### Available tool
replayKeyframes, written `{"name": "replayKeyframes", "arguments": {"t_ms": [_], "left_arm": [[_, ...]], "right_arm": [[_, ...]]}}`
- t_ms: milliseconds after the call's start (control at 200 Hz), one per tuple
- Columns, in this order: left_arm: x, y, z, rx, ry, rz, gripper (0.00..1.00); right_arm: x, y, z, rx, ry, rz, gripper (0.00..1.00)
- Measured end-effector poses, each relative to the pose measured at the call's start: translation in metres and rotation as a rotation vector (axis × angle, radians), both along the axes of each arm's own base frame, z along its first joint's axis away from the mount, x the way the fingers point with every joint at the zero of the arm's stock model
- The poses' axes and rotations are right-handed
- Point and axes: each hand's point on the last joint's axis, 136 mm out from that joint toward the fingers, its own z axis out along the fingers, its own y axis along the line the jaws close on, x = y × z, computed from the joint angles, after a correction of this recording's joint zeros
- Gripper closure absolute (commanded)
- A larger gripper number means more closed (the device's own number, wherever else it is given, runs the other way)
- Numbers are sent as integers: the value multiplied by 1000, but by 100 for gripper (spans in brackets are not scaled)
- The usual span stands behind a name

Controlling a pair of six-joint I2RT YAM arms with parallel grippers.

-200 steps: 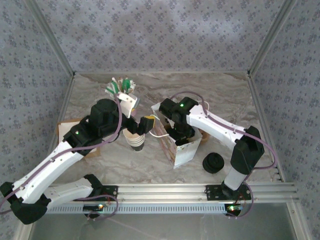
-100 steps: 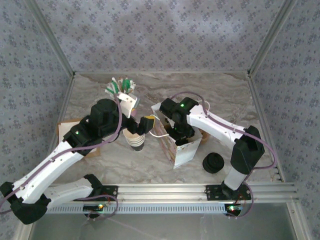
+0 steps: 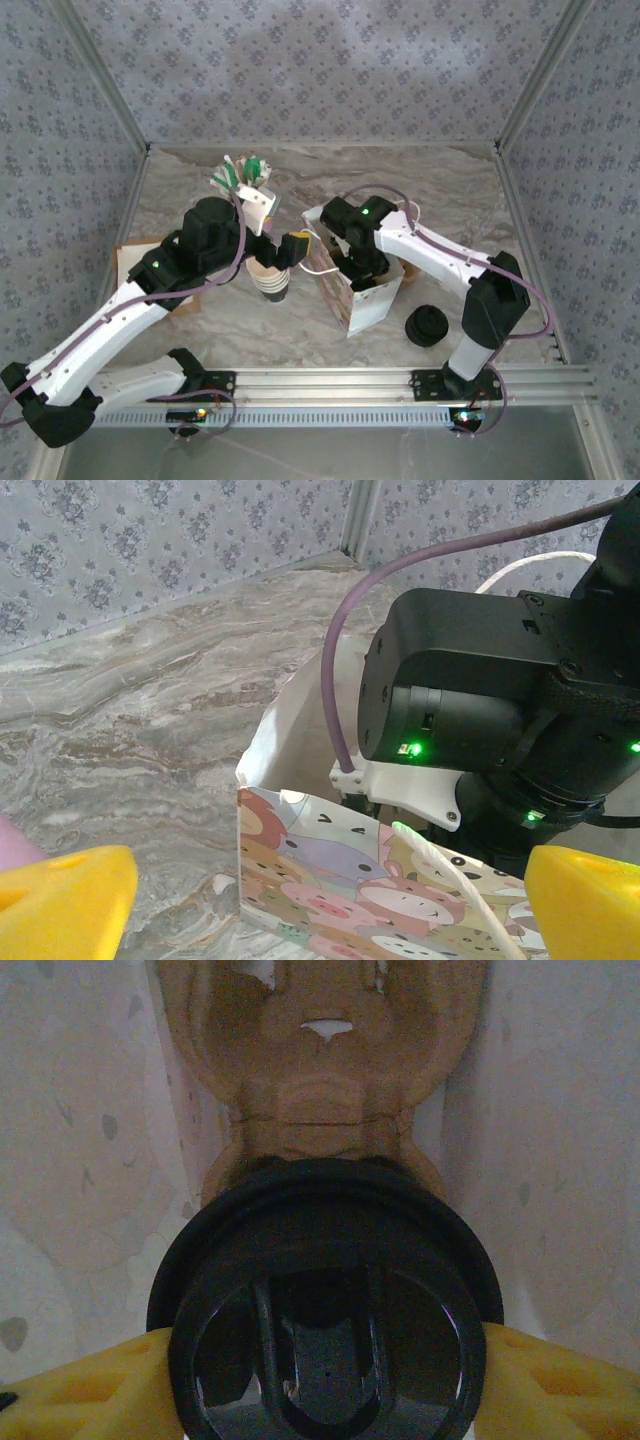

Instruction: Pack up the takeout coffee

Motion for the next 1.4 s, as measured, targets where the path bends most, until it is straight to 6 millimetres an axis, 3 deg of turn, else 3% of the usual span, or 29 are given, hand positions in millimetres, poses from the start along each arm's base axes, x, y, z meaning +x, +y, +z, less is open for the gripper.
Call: {"name": "replayKeyframes", "arguments": {"t_ms": [1404], "left_arm": [[4,-4,-4,17,5,-7,0]], "right_arm": [[1,1,-4,23,-23,4,34]]}}
